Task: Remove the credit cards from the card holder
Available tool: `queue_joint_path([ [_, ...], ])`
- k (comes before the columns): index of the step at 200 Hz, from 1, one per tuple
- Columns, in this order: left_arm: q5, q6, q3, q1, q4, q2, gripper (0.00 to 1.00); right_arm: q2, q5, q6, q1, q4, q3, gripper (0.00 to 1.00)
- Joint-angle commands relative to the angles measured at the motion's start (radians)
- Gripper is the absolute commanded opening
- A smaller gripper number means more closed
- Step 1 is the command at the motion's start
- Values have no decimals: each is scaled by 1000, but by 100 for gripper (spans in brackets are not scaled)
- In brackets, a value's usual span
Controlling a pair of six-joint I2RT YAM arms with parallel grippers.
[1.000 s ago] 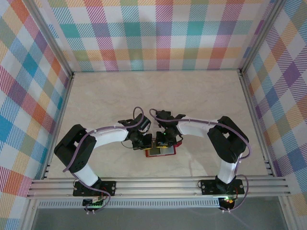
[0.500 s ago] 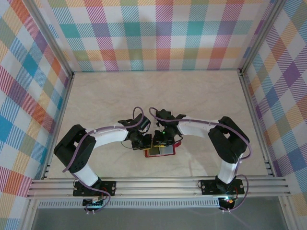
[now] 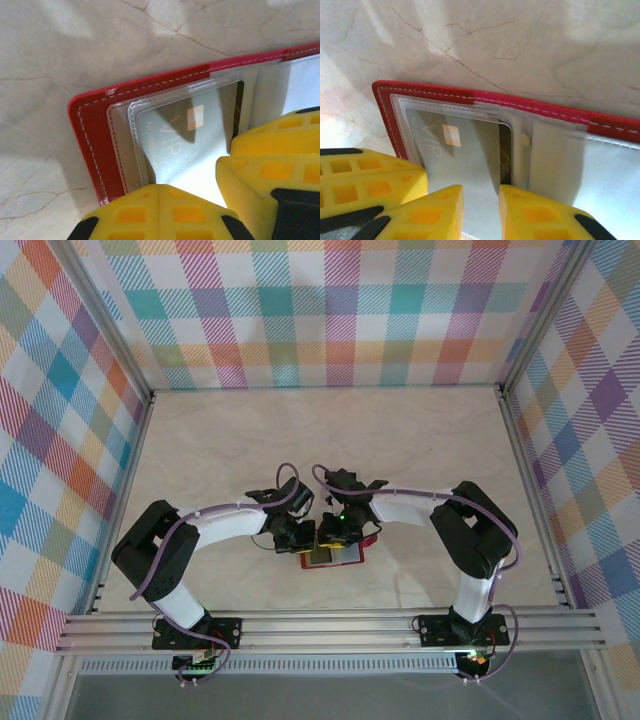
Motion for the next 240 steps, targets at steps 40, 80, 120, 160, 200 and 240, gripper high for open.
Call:
queue_joint_path([
  [40, -36, 15, -6, -8, -65, -3, 0, 19, -64, 20, 1, 56, -24, 27],
  [80, -35, 13, -7, -8, -60, 2, 0, 17, -68, 19, 1, 59, -26, 27],
  [120, -38, 15, -7, -7, -65, -3, 0, 26, -88, 11, 1, 63, -21, 25],
  [160, -46, 13, -11, -7, -70, -11, 0, 27, -64, 6, 1, 37, -15, 22],
  [200, -61, 15, -15, -7, -85, -27, 2, 25, 45, -2, 1, -81, 20, 30],
  [240, -73, 16, -22, -7, -99, -48, 4, -5, 91, -14, 1, -126, 37, 30],
])
